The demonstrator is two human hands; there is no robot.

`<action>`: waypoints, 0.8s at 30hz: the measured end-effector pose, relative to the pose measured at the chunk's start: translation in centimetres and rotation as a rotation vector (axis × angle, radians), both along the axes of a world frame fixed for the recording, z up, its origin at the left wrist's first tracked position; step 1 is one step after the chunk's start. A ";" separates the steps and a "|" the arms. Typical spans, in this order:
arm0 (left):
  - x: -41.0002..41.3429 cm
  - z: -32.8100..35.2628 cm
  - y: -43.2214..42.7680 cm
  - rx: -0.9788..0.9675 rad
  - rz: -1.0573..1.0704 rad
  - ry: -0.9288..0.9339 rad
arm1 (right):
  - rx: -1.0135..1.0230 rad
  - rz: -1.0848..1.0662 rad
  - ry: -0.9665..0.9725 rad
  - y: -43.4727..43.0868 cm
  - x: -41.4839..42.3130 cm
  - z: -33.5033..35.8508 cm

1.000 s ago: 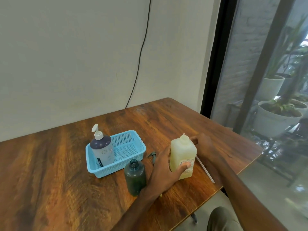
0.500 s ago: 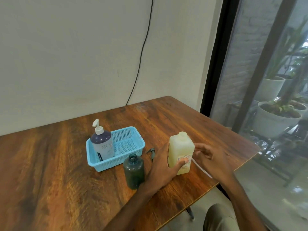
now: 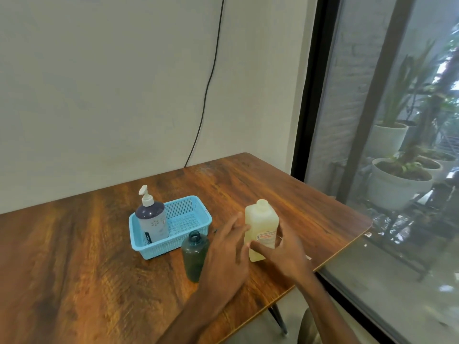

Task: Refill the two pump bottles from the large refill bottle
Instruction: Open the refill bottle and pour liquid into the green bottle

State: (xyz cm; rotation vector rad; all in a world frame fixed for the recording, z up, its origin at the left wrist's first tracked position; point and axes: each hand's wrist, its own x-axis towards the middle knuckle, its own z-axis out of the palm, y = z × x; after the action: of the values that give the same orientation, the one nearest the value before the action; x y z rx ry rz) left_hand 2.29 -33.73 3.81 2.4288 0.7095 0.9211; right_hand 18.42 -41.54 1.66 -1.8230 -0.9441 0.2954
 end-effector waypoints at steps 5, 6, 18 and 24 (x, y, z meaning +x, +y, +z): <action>-4.3 -0.1 -0.2 0.311 0.103 -0.281 | 0.032 -0.134 0.019 1.7 -1.1 -0.2; -4.9 -0.2 -0.2 0.335 0.170 -0.317 | 0.041 -0.151 0.009 2.1 -1.2 -0.3; -7.2 -4.0 2.7 -0.353 0.416 -0.113 | 0.050 -0.137 -0.017 0.5 -2.7 -0.9; -6.8 -3.7 4.0 -0.431 0.298 -0.123 | 0.011 -0.090 -0.060 -0.6 -3.0 -0.9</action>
State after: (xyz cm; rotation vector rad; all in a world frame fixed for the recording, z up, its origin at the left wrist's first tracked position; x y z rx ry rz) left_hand -4.47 -29.76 0.12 1.9062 1.1157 0.9061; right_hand 15.39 -42.16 0.72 -1.8672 -0.9006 0.1800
